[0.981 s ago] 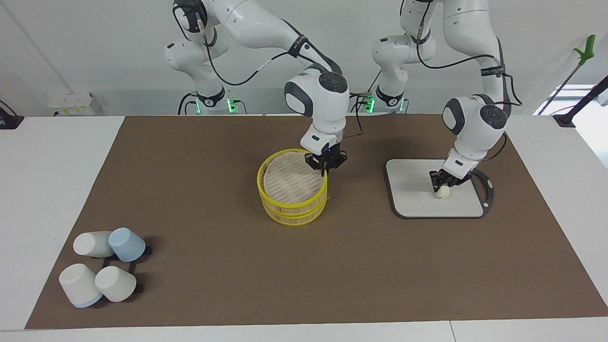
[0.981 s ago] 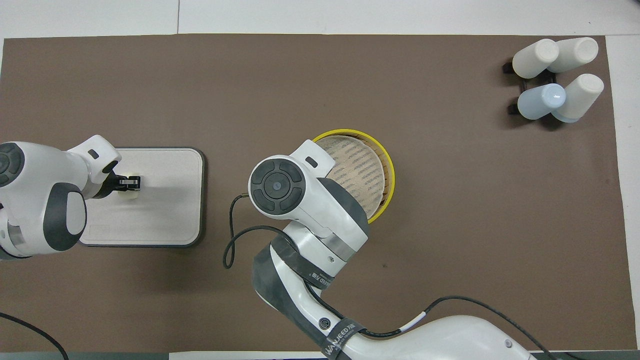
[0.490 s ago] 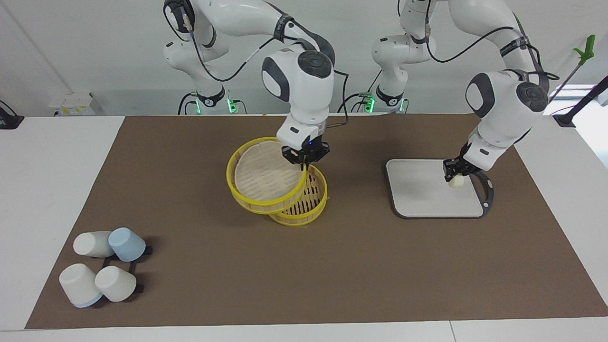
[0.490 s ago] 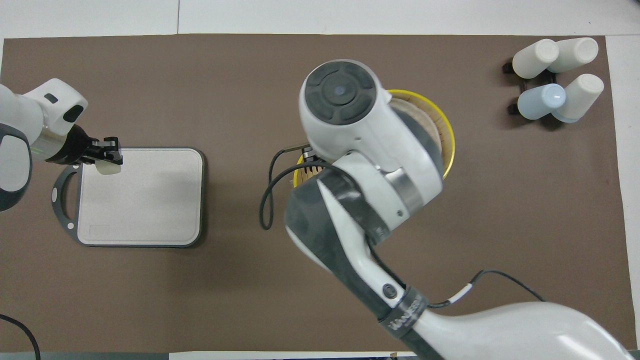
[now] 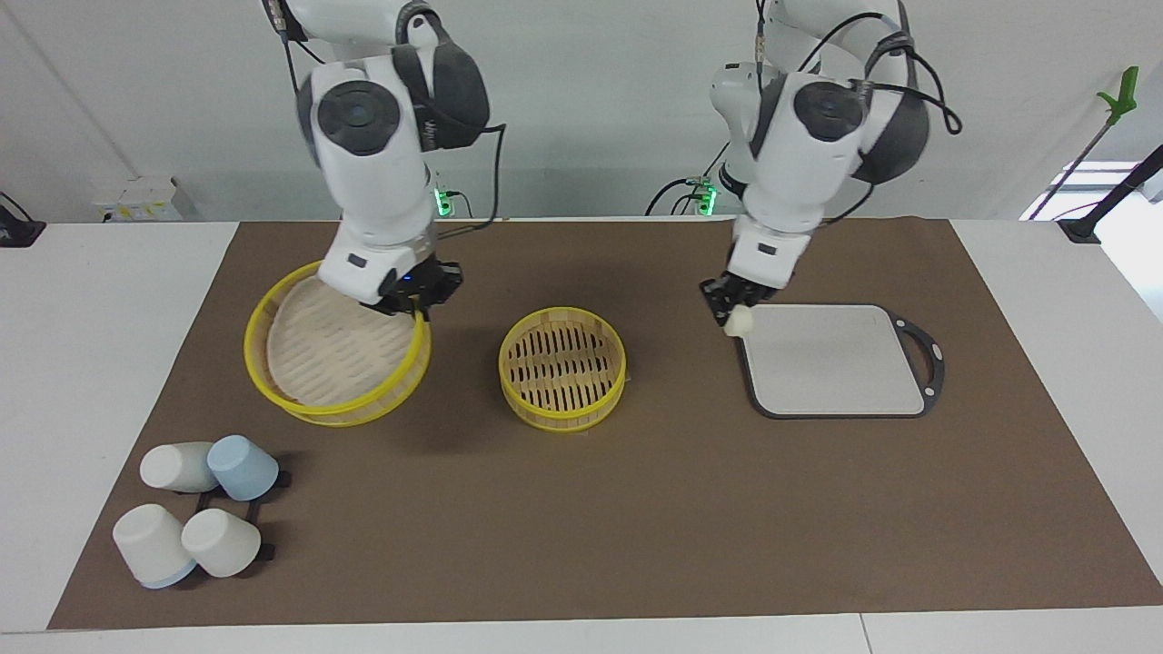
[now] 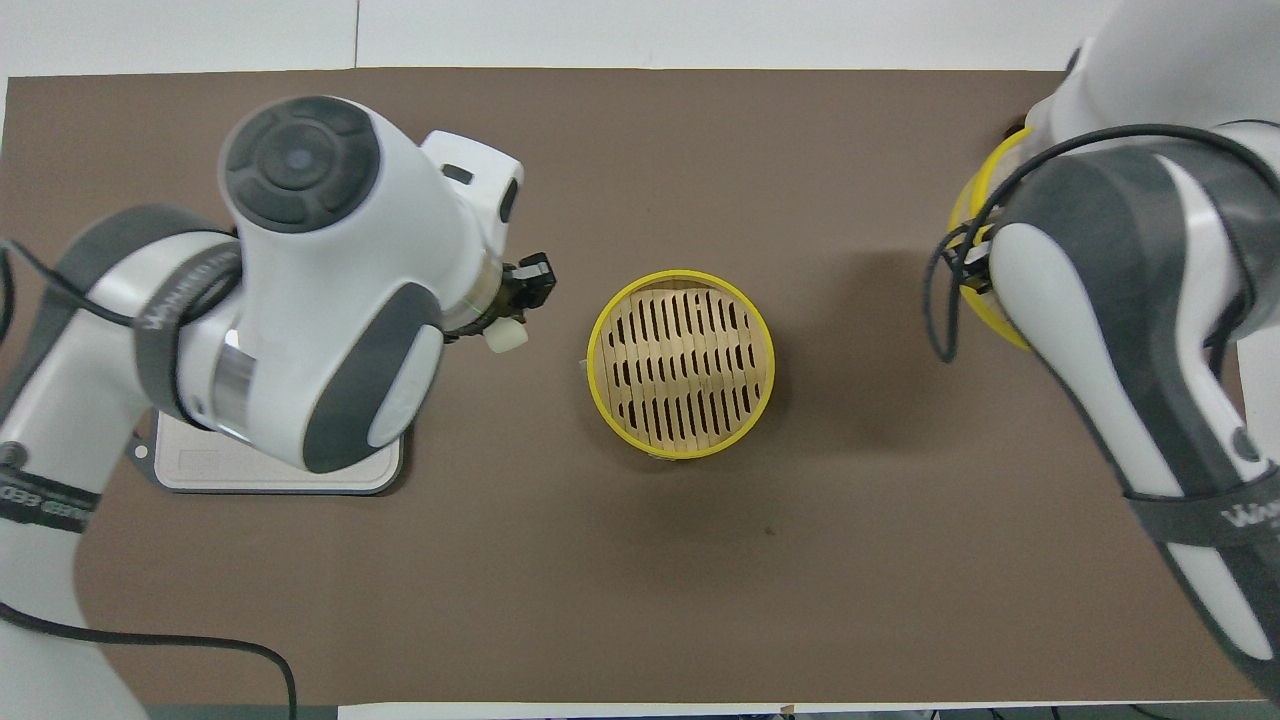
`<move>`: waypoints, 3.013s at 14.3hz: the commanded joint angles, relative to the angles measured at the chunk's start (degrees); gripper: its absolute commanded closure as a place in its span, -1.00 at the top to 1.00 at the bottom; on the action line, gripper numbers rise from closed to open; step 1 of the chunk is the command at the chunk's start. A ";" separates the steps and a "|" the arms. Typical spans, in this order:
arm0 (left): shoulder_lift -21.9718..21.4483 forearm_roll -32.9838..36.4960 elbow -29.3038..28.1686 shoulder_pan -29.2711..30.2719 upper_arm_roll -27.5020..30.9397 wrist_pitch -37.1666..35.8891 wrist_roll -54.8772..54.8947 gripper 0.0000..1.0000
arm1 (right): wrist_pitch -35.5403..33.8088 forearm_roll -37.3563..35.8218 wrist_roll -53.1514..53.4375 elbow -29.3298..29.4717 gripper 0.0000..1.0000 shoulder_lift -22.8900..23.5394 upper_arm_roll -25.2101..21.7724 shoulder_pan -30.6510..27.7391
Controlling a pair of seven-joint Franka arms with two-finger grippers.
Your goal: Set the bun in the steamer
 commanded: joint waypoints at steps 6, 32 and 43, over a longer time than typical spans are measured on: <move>9.59 1.41 -3.76 -10.55 1.31 17.99 -10.44 -0.36 | 8.78 0.78 -6.94 -16.58 -1.00 -7.71 0.82 -4.86; -13.24 1.33 -7.63 24.15 1.75 -9.15 38.23 1.00 | 20.80 4.74 34.29 0.38 -1.00 7.84 1.17 23.96; -15.43 1.86 -3.49 26.36 2.63 -17.32 43.87 1.00 | 29.52 2.81 34.90 -7.88 -1.00 9.69 1.00 31.62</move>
